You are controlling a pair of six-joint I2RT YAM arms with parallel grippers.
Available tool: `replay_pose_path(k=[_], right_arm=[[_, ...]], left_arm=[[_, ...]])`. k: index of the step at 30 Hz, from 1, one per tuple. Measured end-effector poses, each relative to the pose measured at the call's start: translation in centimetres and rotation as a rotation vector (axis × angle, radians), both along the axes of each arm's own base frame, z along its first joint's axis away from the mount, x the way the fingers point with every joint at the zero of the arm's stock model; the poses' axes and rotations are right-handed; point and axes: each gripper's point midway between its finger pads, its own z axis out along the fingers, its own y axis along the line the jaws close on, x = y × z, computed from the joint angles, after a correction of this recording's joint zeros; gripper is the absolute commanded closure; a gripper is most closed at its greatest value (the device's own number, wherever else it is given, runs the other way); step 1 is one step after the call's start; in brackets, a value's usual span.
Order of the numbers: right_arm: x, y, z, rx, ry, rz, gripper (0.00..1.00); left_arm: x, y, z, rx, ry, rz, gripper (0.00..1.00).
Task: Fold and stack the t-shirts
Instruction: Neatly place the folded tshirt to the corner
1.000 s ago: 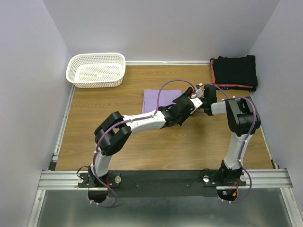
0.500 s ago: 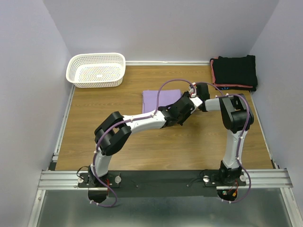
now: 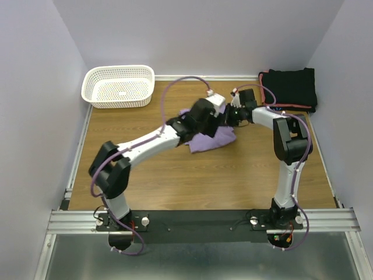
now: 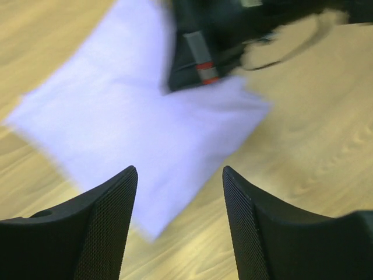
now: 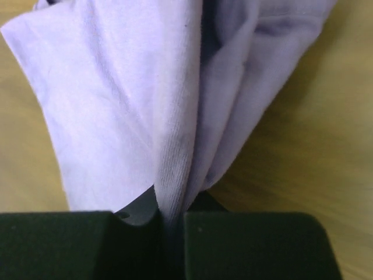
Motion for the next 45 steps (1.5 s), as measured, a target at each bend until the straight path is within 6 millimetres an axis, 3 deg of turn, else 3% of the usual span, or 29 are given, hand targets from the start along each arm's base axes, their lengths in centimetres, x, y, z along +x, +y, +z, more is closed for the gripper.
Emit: replay_pose_path(k=[1,3,4,6,7,10,13,16,18,22,24,29,33,41,45], right_arm=[[0.8,-0.7,0.4,-0.058,-0.025,0.002,0.99],[2.4,-1.7,1.5,-0.146,-0.088,0.014,0.99],[3.6,-2.5,2.3,-0.209,-0.134,0.016,0.99],[4.9,-3.9,3.1,-0.309,-0.182,0.024,0.99],[5.9,-4.7,3.6,-0.373,-0.216,0.026,0.99],[8.0,-6.8,4.1,-0.523,-0.271,0.035,1.0],[9.6,-9.1,3.8,-0.669,-0.293,0.045,0.99],[11.3,-11.4,3.6,-0.799,-0.302,0.052,1.0],[12.2,-12.6,3.8,-0.86,-0.312,0.05,0.99],[14.2,-15.1,5.9,-0.961,-0.347,0.024,1.0],[15.5,-16.4,8.1,-1.006,-0.39,-0.01,0.99],[17.6,-18.5,12.6,-1.077,-0.471,-0.081,0.99],[18.8,-19.8,14.2,-1.113,-0.499,-0.13,0.99],[19.7,-22.2,12.8,-1.165,-0.463,-0.174,0.99],[19.8,-23.0,13.2,-1.167,-0.463,-0.195,0.99]], left_arm=[[0.5,0.9,0.7,-0.015,-0.005,0.021,0.3],[2.7,5.5,2.7,-0.054,-0.026,0.126,0.29],[3.3,6.9,3.2,-0.066,-0.034,0.161,0.29],[4.8,11.9,3.8,-0.084,-0.043,0.272,0.29],[5.3,14.7,3.7,-0.09,-0.043,0.336,0.29],[5.4,20.6,2.4,-0.095,-0.024,0.472,0.29],[4.2,23.1,0.6,-0.092,0.011,0.533,0.29],[2.2,24.4,-1.0,-0.096,0.041,0.563,0.28],[0.6,25.1,-1.9,-0.102,0.056,0.584,0.23],[-2.2,27.1,-3.1,-0.102,0.048,0.65,0.17],[-3.1,28.2,-3.4,-0.095,0.036,0.699,0.15],[-3.0,29.6,-3.1,-0.086,0.0,0.779,0.15],[-2.8,30.2,-3.2,-0.073,-0.011,0.812,0.15],[-2.6,30.6,-3.7,-0.054,-0.006,0.832,0.15],[-2.6,30.6,-3.9,-0.049,-0.001,0.833,0.15]])
